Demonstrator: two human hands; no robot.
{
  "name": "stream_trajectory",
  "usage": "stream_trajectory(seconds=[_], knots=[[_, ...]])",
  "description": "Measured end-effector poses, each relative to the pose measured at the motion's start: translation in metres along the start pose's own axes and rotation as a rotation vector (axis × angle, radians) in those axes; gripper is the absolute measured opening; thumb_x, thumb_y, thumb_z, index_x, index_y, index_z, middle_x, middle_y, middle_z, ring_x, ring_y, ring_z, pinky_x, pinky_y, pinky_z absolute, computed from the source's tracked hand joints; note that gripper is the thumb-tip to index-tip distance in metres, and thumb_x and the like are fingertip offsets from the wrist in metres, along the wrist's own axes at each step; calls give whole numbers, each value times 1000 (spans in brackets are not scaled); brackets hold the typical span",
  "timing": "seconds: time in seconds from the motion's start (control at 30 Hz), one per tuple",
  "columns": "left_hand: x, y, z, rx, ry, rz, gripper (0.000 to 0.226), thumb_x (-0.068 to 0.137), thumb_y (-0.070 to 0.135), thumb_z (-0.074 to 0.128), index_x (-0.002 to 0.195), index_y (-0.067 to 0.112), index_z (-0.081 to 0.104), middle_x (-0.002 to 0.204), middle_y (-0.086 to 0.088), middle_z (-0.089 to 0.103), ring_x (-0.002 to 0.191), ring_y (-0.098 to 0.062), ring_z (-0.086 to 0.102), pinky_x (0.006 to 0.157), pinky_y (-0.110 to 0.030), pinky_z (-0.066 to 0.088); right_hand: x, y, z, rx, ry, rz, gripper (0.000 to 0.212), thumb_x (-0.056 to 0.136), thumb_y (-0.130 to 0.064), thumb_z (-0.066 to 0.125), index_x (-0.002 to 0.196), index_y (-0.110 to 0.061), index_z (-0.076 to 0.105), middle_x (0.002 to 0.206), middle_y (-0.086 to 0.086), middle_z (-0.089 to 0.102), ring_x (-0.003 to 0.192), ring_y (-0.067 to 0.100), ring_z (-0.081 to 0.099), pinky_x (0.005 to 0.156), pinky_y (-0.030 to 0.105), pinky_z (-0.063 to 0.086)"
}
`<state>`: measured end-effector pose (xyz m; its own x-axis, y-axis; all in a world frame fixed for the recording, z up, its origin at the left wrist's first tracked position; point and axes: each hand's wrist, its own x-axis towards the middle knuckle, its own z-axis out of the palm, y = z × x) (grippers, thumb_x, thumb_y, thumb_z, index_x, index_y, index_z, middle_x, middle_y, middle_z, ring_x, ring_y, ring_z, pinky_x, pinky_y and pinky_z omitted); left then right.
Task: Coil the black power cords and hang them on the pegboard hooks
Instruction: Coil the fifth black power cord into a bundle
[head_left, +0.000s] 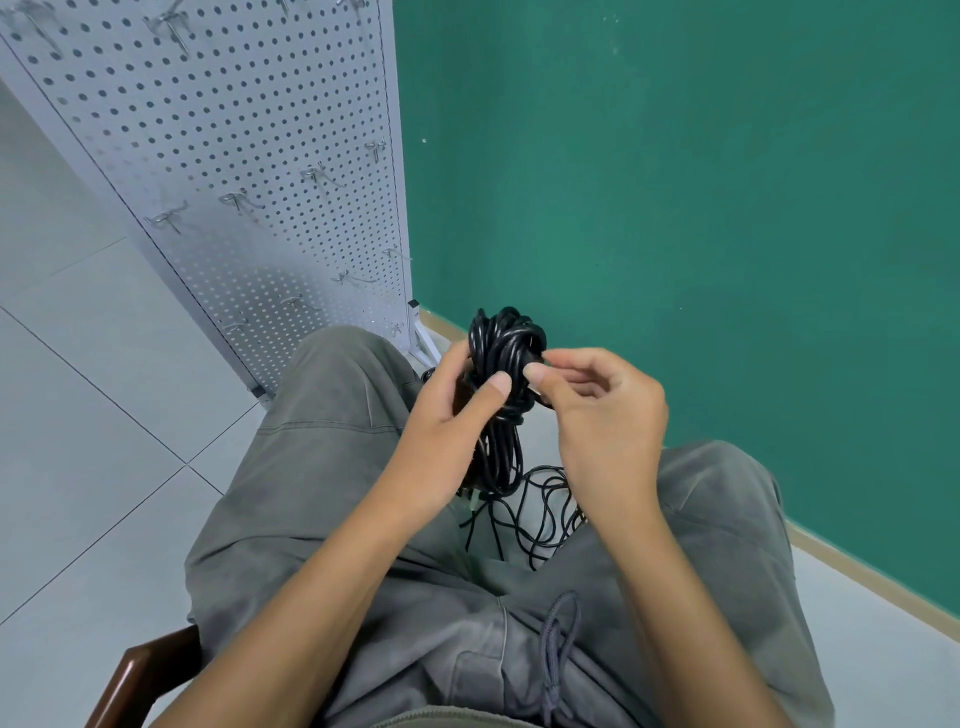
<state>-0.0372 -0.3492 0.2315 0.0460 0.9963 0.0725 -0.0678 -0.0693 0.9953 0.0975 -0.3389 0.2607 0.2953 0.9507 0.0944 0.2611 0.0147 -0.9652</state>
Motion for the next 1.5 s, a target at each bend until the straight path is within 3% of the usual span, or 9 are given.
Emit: stream_trajectory(seconds=[0.17,0.43,0.67,0.8,1.07,1.2,1.3,1.4,1.5], knots=[[1,7,0,-17,-32,-23,29,111,24,42,131,17,60,123,4,70,122,-10,62,107,-27,46,-7,5,-1,201,108,41,9,86,-7,79,91,-15,78,81,-1,77,78,11,73,78,25,58],[8,1,-11,-201,48,-146,34,109,29,44,125,9,66,123,-22,68,120,-40,63,111,-64,42,-6,4,-9,239,-25,-14,21,87,3,75,88,-18,78,81,8,72,72,10,67,75,23,57],[8,4,-16,-288,-57,-196,27,105,14,53,128,7,66,110,-15,74,102,-23,70,94,-42,55,-2,6,-13,273,-75,22,20,81,3,79,87,-16,78,80,4,77,76,14,71,80,29,60],[12,5,-26,-213,-87,-214,32,97,17,67,126,5,66,115,-23,74,113,-45,68,104,-49,53,0,11,-16,373,-127,100,20,76,6,79,88,-10,75,78,4,78,73,12,72,75,20,57],[18,15,-39,-21,-101,-192,23,92,17,76,106,2,69,97,-16,76,90,-31,72,94,-49,59,4,18,-22,393,-255,150,11,88,-2,71,98,-6,73,92,10,79,88,18,75,91,28,58],[19,18,-26,101,-73,-147,18,100,26,66,105,9,62,95,-8,75,93,-22,72,96,-49,58,3,24,-15,305,-195,67,12,95,-3,66,103,-11,72,102,7,77,101,17,71,93,27,55],[26,20,-17,261,-52,-77,32,102,47,51,102,15,53,97,-16,71,96,-36,69,92,-56,57,1,28,-10,158,-104,-80,18,101,-8,61,114,-18,65,120,6,67,113,8,63,91,22,52],[38,25,-17,344,-74,-46,42,91,63,42,99,22,49,99,-24,69,92,-42,67,86,-61,56,6,30,-10,161,-219,-93,29,103,-25,52,131,-32,58,137,4,61,126,18,60,104,37,50],[57,26,-18,376,-89,-79,48,87,70,37,101,25,47,106,-29,67,95,-44,67,84,-62,56,19,28,-10,165,-213,-95,27,108,-24,46,131,-28,60,131,-11,65,122,13,62,105,47,51]])
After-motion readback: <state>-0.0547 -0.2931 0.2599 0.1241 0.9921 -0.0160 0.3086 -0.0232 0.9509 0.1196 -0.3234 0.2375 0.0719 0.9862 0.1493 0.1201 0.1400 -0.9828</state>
